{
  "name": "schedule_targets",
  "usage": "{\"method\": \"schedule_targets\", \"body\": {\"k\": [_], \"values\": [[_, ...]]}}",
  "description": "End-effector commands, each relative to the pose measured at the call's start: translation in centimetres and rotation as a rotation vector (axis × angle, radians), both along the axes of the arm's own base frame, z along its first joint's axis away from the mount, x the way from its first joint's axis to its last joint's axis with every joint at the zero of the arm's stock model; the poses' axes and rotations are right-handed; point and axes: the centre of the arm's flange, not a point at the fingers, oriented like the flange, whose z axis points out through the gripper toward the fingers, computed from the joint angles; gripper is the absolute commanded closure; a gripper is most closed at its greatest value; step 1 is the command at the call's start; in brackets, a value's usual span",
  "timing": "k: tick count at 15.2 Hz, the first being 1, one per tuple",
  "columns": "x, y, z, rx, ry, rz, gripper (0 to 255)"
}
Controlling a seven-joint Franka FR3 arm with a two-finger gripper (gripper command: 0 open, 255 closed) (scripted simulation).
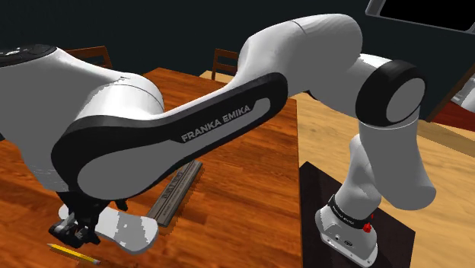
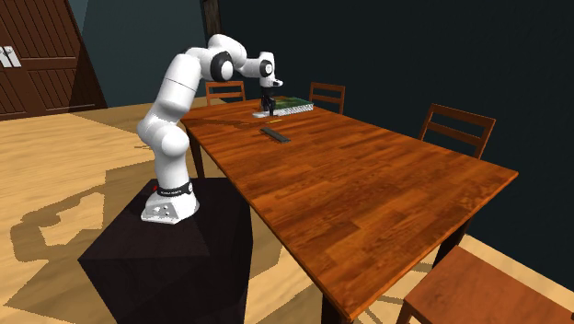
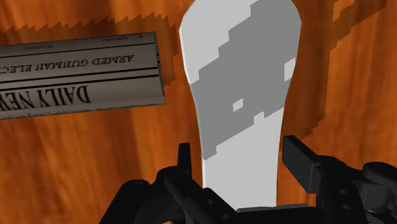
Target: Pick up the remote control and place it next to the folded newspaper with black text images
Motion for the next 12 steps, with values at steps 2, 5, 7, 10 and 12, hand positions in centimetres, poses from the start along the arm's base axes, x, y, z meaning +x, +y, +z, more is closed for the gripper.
{"method": "schedule_targets", "body": {"k": [2, 5, 7, 10, 12], "values": [[0.0, 0.0, -1.5, 0.001, 0.0, 0.0, 255], [0.0, 0.0, -3.1, 0.001, 0.0, 0.0, 255], [0.0, 0.0, -4.2, 0.001, 0.0, 0.0, 255], [0.0, 0.0, -5.6, 0.001, 0.0, 0.0, 255], [0.0, 0.0, -5.6, 0.001, 0.0, 0.0, 255]]}}
